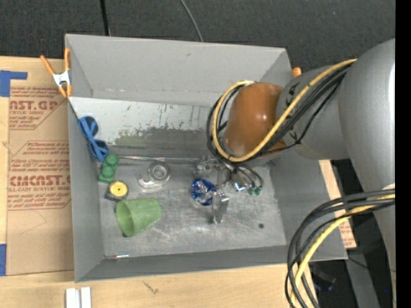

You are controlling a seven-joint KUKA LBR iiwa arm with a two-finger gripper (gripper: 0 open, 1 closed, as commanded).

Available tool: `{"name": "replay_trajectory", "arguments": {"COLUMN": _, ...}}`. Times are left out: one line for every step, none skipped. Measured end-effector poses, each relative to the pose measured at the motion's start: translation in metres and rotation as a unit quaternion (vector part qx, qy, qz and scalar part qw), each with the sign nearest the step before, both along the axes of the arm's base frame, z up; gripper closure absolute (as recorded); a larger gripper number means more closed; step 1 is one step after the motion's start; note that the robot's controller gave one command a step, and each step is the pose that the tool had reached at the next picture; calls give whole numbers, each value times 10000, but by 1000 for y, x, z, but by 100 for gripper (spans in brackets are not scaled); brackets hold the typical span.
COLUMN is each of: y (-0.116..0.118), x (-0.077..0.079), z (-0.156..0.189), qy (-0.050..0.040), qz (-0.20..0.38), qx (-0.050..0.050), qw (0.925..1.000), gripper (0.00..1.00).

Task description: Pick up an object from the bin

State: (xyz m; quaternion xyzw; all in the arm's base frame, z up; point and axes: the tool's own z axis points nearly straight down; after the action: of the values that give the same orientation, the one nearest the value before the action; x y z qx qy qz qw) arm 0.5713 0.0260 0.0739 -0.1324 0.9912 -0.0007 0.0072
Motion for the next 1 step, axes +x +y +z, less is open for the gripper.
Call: {"name": "replay_trajectory", "arguments": {"y": 0, "x": 2, "z": 2, "qy": -42, "qz": -7, "qx": 9, "qw": 10000, "gripper": 100}}
